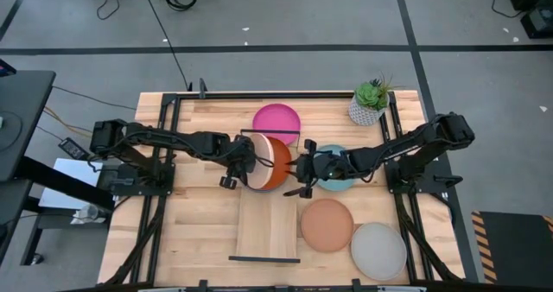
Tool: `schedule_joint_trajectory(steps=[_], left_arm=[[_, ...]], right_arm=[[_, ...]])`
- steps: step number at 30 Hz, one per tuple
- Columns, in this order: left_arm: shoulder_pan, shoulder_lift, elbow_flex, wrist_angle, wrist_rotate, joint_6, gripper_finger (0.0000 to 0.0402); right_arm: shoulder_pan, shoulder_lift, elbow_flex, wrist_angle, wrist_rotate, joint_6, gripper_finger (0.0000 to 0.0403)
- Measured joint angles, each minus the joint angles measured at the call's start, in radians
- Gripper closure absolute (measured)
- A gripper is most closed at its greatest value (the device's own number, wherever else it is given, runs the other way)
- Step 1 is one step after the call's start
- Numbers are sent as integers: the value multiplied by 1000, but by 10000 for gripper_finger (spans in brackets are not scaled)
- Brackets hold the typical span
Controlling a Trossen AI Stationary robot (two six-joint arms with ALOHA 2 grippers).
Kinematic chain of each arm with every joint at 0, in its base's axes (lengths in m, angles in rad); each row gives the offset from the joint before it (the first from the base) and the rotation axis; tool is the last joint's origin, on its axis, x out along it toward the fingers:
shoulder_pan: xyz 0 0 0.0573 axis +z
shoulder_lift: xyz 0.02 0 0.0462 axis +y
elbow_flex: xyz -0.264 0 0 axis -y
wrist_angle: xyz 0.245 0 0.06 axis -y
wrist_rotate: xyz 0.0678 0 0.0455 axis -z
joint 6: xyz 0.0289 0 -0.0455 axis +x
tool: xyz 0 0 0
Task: Place and stack plates onto a shelf
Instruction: Put the light brown plate on the shelf
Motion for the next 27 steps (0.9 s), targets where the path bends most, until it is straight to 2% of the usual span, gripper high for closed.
schedule_joint_trajectory(steps=[6,13,23,27], left_arm=[[0,0,0,31,0,1,260],[-10,0,0,60,6,25,260],[-38,-7,0,180,50,0,259],[-56,-46,0,236,50,-17,240]], right_arm=[[-16,113,0,137,-9,-72,291],[-37,205,0,182,-8,-77,291],[-20,200,0,209,-4,-69,291],[-18,201,0,202,18,-53,291]])
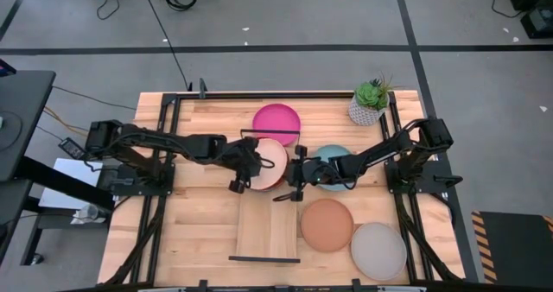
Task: Place and stack plates onto a shelf
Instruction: Put the light brown plate on the shelf
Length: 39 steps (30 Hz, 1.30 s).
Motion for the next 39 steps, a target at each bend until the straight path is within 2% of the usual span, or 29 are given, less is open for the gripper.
schedule_joint_trajectory(steps=[8,13,20,29,34,39], left_arm=[[-90,-27,0,27,-20,-127,155],[-208,-27,0,50,-185,-206,129],[-364,48,1,190,-501,-297,127],[-421,182,1,235,-819,-298,127],[-421,209,1,230,-850,-289,137],[-422,210,1,228,-853,-271,194]], right_arm=[[-15,0,0,2,7,48,291],[-16,0,0,9,5,83,291],[-16,0,0,19,5,105,291],[-16,0,0,31,-1,112,291],[-16,0,0,39,-1,112,291],[-16,0,0,39,-1,114,291]])
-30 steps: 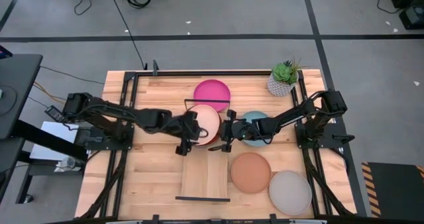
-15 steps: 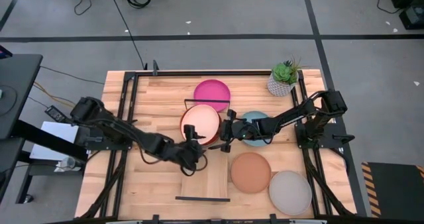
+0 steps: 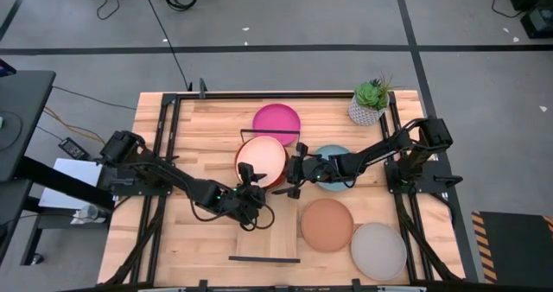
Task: Place and stack plates onto a shelf
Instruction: Put the light brown plate on the shelf
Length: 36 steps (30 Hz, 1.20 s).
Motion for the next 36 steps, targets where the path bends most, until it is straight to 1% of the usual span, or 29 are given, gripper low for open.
schedule_joint_trajectory(steps=[6,11,13,16,19,22,25,28,30,33,36], left_arm=[[-9,0,0,-1,-1,39,286],[-24,-32,-1,-8,-19,64,340],[-32,-60,-1,-7,-26,82,355],[-45,-114,-1,-40,-18,104,366],[-62,-180,-1,-75,31,134,365],[-86,-247,0,-88,135,145,358],[-110,-301,-1,-117,280,157,357],[-125,-328,1,-142,481,158,359],[-128,-326,1,-146,605,169,360],[-129,-308,0,-192,710,212,360],[-128,-283,-1,-221,740,257,360]], right_arm=[[0,0,0,4,0,28,291],[11,-12,0,8,5,42,291],[19,-34,0,-3,5,42,291],[34,-89,0,-36,8,41,291],[61,-159,0,-118,8,63,291],[101,-240,0,-246,8,109,291],[150,-320,0,-377,8,173,291],[202,-383,0,-472,8,238,291],[238,-411,0,-517,27,267,291],[290,-432,0,-546,79,289,291],[328,-434,0,-551,121,302,291]])
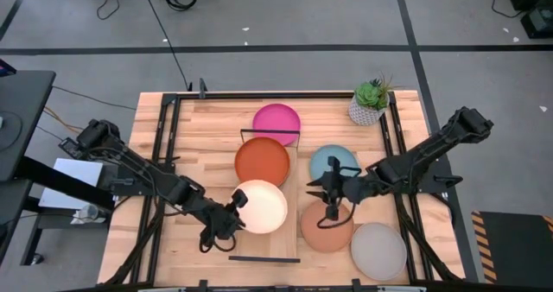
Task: Place and stack plates onto a shelf
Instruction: Put the light brown plate on the shelf
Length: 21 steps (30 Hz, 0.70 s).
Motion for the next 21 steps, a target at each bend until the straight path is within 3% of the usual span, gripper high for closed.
schedule_joint_trajectory(steps=[7,15,21], left_arm=[[-12,73,1,55,77,109,360],[-27,160,0,78,81,97,359],[-27,171,0,141,93,56,311]], right_arm=[[39,16,0,-3,67,4,291],[38,16,0,-7,73,8,291],[38,16,0,-3,74,10,291]])
